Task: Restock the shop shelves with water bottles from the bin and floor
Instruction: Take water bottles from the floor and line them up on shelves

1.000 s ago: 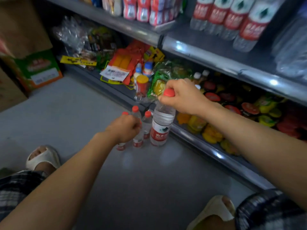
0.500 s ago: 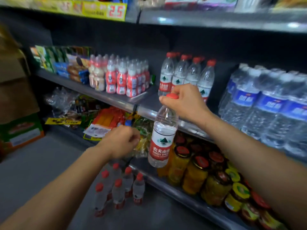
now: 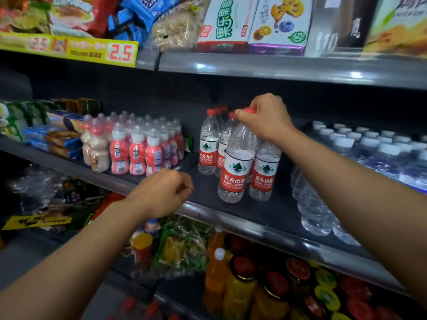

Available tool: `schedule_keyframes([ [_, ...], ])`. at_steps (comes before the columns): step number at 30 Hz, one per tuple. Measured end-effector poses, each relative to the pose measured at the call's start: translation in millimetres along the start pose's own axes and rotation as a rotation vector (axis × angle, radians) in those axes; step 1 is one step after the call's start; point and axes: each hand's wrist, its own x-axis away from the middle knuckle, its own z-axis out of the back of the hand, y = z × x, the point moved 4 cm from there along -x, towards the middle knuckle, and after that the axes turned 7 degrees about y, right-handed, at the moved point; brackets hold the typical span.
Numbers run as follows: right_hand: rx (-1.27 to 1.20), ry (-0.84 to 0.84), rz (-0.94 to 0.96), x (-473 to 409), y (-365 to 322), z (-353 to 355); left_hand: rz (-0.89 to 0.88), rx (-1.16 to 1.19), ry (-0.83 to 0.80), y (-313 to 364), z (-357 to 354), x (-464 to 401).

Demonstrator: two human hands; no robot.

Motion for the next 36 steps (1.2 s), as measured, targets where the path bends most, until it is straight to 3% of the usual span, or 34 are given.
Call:
schedule_keyframes([
  [9, 0.226, -0.136, -0.050, -43, 41, -52, -0.003, 0.010, -0.046, -19, -44, -33],
  [25, 0.377, -0.131, -0.121, -56, 51, -63, 0.025, -0.001, -0.094, -35, -69, -28],
  [31, 0.409, -0.034, 0.049, -28, 26, -43, 0.046, 0.007, -0.090, -32, -55, -15],
  [36, 0.239, -0.122, 0.192, 43, -7, -56, 0.043, 0.015, -0.080, -23, -44, 6],
])
